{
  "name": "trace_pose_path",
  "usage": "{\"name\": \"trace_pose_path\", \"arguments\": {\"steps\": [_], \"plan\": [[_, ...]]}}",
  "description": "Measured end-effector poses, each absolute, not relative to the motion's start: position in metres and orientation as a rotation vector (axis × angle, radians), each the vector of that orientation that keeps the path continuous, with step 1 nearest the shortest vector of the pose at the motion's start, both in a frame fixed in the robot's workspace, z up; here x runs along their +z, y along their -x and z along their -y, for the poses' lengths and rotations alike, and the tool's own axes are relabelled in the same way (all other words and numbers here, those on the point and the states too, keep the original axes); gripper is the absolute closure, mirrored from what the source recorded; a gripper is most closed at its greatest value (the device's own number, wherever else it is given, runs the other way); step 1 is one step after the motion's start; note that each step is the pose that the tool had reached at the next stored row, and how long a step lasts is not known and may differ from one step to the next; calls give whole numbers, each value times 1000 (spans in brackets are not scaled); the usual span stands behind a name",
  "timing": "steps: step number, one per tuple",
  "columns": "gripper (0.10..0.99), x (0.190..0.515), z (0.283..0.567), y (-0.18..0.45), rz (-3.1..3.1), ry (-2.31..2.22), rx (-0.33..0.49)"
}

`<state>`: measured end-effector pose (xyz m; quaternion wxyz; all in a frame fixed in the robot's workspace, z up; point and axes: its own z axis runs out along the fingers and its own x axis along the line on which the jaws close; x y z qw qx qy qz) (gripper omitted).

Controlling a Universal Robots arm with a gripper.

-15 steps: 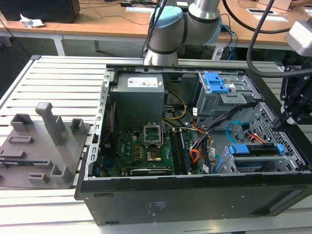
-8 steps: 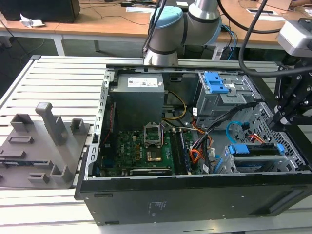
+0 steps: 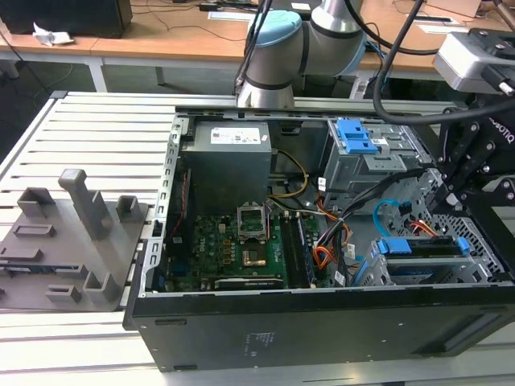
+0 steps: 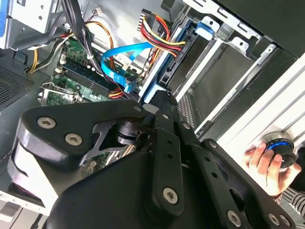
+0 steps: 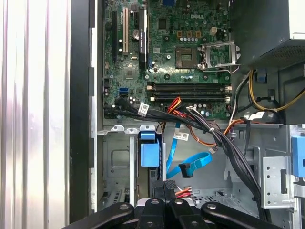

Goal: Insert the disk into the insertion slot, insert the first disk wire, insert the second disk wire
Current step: 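Insert the first disk wire, then insert the second disk wire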

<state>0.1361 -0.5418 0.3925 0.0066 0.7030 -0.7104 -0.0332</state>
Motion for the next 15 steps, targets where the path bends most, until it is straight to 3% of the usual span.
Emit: {"name": "trace_pose_path", "arguments": {"steps": [15], "plan": [[980,393,542,-136,2222,-2199,-104]]}}
